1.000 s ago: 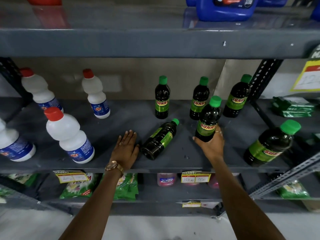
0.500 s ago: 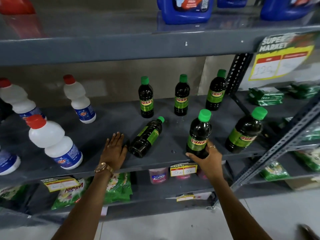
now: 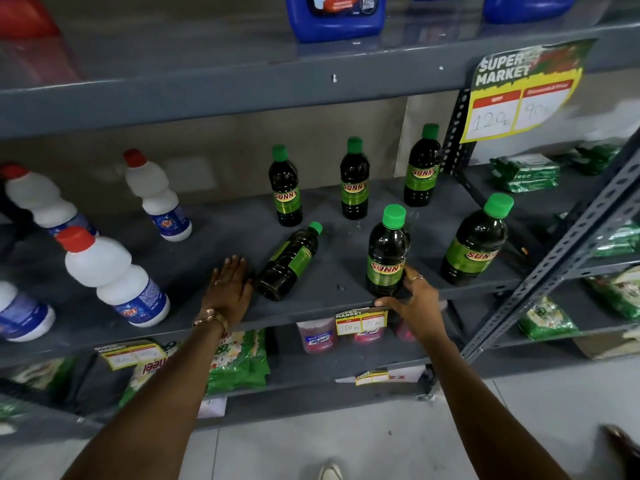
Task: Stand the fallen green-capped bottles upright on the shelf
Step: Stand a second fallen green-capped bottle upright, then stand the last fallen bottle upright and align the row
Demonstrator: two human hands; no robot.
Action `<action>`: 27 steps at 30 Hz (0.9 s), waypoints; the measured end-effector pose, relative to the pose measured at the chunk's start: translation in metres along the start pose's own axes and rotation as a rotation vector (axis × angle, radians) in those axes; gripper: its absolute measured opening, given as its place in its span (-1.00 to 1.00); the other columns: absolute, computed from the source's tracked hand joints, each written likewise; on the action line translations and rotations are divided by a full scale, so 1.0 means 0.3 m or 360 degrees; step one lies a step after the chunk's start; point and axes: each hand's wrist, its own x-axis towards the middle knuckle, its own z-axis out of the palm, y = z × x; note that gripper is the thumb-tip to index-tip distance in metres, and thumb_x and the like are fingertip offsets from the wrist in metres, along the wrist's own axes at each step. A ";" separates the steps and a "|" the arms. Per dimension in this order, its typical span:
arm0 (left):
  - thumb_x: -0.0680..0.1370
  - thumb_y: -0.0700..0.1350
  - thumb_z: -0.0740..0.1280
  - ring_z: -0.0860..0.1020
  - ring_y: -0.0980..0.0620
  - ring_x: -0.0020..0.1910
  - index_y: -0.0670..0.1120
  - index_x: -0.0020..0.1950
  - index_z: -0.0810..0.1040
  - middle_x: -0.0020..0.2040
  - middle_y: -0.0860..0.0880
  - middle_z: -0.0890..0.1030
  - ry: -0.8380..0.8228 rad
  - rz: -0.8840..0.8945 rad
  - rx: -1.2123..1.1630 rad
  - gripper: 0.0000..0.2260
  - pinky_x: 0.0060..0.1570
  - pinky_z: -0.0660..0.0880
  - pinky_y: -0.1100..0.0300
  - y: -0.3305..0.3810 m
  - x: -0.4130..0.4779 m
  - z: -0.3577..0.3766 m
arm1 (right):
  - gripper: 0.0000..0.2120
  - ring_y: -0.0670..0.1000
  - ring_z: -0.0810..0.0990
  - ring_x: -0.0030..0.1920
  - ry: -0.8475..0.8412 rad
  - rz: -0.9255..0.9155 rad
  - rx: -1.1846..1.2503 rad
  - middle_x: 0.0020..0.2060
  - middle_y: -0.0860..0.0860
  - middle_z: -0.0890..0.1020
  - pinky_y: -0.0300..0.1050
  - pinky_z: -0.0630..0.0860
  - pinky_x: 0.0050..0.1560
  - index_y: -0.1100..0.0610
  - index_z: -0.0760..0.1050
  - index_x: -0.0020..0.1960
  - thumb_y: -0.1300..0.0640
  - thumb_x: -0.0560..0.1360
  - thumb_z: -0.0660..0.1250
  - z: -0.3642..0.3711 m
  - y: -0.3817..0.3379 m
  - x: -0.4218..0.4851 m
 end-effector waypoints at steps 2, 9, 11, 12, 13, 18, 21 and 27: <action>0.63 -0.05 0.02 -0.08 -0.02 0.54 -0.12 0.52 0.02 0.56 -0.11 0.00 -0.0043 -0.0011 0.0012 -0.53 0.51 -0.17 0.06 -0.003 0.003 -0.002 | -0.23 0.03 0.56 0.16 -0.0017 0.0045 0.0005 0.14 0.02 0.61 -0.32 0.41 0.11 0.18 0.43 0.33 0.17 0.18 0.63 -0.001 -0.004 0.003; 0.64 0.00 0.01 -0.04 -0.02 0.54 -0.11 0.52 0.01 0.56 -0.10 0.00 -0.0090 0.0032 0.0016 -0.52 0.52 -0.11 0.06 -0.014 0.000 -0.019 | -0.23 0.00 0.48 0.29 0.0503 0.0129 0.0198 0.33 -0.05 0.48 -0.06 0.48 0.22 0.02 0.35 0.42 -0.07 0.28 0.55 0.001 -0.104 -0.172; 0.63 0.02 0.05 0.02 -0.02 0.54 -0.08 0.52 0.06 0.56 -0.09 0.06 -0.0045 0.0074 0.0011 -0.52 0.52 -0.03 0.05 -0.029 -0.001 -0.031 | -0.58 -0.13 0.56 0.07 0.0537 0.0021 0.0220 0.08 -0.25 0.56 -0.23 0.52 0.01 -0.21 0.45 0.18 -0.23 0.35 0.41 0.077 -0.171 -0.257; 0.63 0.02 0.06 0.06 -0.02 0.53 -0.07 0.51 0.10 0.55 -0.07 0.09 -0.0025 0.0107 0.0023 -0.53 0.51 0.02 0.04 -0.036 0.000 -0.038 | -0.64 -0.13 0.57 0.04 0.0431 0.0008 0.0231 0.02 -0.23 0.56 -0.25 0.51 -0.04 -0.23 0.46 0.12 -0.28 0.38 0.36 0.127 -0.211 -0.279; 0.63 0.02 0.08 0.10 -0.01 0.52 -0.06 0.50 0.13 0.55 -0.06 0.13 -0.0004 0.0146 0.0033 -0.54 0.50 0.06 0.04 -0.046 0.003 -0.047 | -0.62 -0.11 0.57 0.04 0.0297 0.0024 0.0241 0.02 -0.18 0.55 -0.27 0.50 -0.06 -0.20 0.46 0.12 -0.33 0.38 0.32 0.183 -0.253 -0.278; 0.62 0.00 0.11 0.19 0.00 0.49 -0.05 0.47 0.23 0.52 -0.06 0.24 0.0094 0.0220 -0.0054 -0.58 0.48 0.10 0.10 -0.079 0.009 -0.046 | -0.17 0.14 0.56 0.09 -0.0312 0.0528 -0.0181 0.06 0.09 0.59 -0.10 0.38 -0.02 0.13 0.51 -0.01 -0.59 0.29 0.01 0.359 -0.452 -0.003; 0.62 0.01 0.10 0.13 -0.01 0.52 -0.07 0.48 0.20 0.53 -0.07 0.21 0.0092 0.0244 -0.0085 -0.56 0.51 0.05 0.09 -0.101 0.017 -0.020 | 0.03 0.13 0.63 0.02 -0.0525 0.0831 -0.0477 -0.01 0.11 0.65 -0.02 0.50 0.09 0.16 0.54 0.04 -0.70 0.10 -0.01 0.393 -0.513 0.140; 0.63 0.02 0.05 0.01 -0.01 0.54 -0.09 0.51 0.10 0.55 -0.07 0.11 0.0102 0.0253 -0.0074 -0.53 0.52 -0.09 0.09 -0.109 0.030 0.005 | -0.48 0.03 0.62 -0.21 -0.0347 0.0852 -0.0064 -0.27 -0.01 0.60 -0.03 0.62 -0.04 0.03 0.47 -0.20 -0.42 0.20 0.35 0.442 -0.461 0.185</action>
